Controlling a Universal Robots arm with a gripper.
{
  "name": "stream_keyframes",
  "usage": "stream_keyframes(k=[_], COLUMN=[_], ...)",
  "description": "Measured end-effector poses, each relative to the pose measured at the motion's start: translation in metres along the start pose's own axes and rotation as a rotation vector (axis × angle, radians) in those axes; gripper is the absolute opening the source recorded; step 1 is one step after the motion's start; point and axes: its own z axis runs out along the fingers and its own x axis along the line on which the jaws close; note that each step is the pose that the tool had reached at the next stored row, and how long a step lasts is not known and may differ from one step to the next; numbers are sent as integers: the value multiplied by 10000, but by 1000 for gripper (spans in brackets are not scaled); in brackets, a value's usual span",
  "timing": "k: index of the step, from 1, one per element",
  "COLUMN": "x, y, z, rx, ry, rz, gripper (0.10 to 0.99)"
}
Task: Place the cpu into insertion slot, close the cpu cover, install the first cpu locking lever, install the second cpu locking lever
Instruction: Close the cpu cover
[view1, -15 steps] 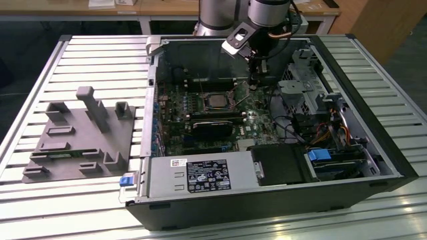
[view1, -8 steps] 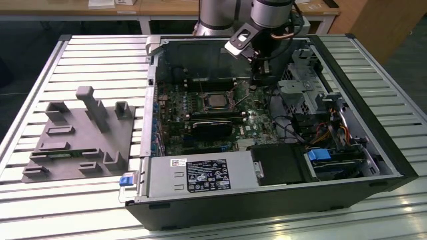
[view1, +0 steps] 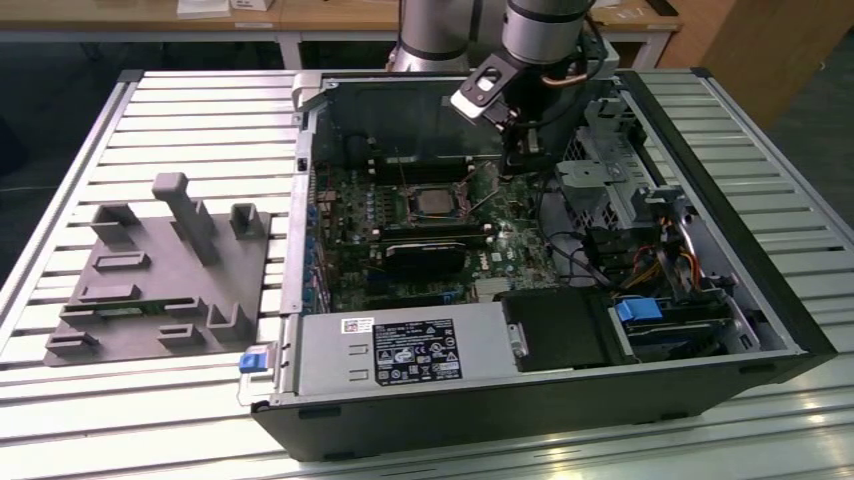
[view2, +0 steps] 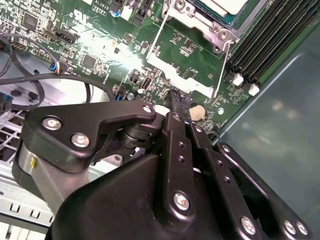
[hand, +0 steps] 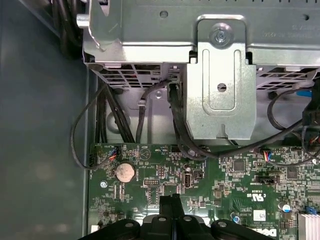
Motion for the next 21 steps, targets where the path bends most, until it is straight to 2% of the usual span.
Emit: stream_keyframes(k=[4,10,21], x=[0,-1,-3], y=[-41,-181,-385], z=[9,12,19], rx=[1,0,0], ry=[-2,1,0], rz=[-2,-2,-1], gripper=[106,106,106])
